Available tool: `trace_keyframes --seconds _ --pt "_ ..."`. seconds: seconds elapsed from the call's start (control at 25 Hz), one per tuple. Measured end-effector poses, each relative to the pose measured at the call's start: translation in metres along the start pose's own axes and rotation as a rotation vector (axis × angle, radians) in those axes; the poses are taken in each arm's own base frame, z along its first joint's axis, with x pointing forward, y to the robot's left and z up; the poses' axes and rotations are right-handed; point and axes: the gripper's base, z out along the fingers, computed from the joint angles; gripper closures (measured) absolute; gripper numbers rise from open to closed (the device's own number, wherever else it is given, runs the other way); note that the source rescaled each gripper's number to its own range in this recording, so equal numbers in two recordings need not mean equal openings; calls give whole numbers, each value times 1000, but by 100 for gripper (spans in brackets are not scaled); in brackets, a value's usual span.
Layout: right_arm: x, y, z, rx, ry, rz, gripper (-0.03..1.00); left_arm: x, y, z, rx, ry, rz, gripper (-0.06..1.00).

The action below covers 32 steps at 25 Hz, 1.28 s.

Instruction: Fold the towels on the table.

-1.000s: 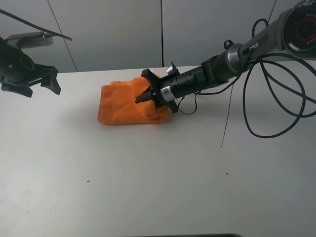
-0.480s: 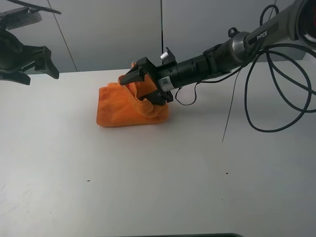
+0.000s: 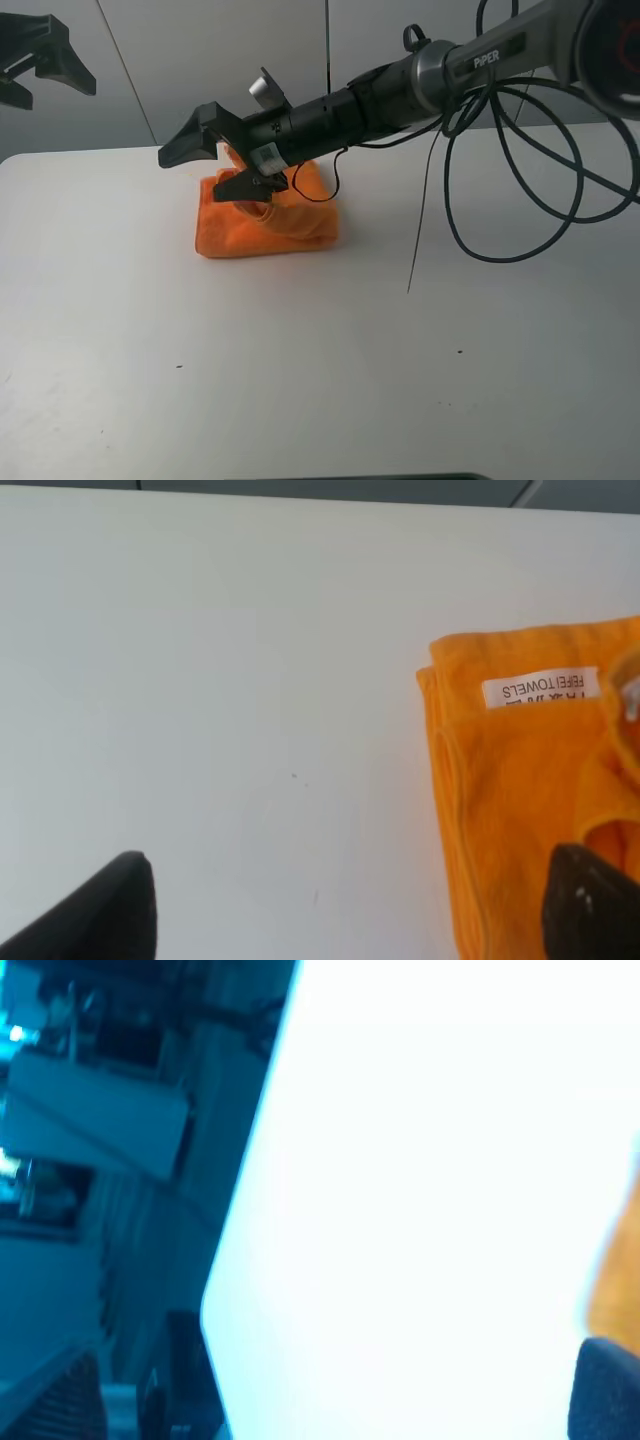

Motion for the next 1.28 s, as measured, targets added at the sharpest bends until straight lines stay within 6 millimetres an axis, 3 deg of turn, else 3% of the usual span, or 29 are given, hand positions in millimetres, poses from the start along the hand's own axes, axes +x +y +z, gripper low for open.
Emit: trace_keyframes --seconds 0.36,0.52,0.72,0.92,1.08,1.28 --pt "0 3 1 49 42 -65 -3 5 -1 -2 8 52 3 -6" --pt "-10 4 -19 91 36 -122 -3 3 -4 -16 11 15 20 -6" --pt "-37 5 -82 182 -42 -160 -3 5 -7 -37 6 -5 52 -6" --pt "-50 3 -158 424 -53 -140 -3 13 -6 -55 -20 -16 81 -6" --pt "-41 7 -202 655 -32 -100 -3 34 -4 -68 -39 -25 73 -6" --pt "-16 32 -243 793 -87 -74 -3 65 -1 -90 -84 -50 63 -6"
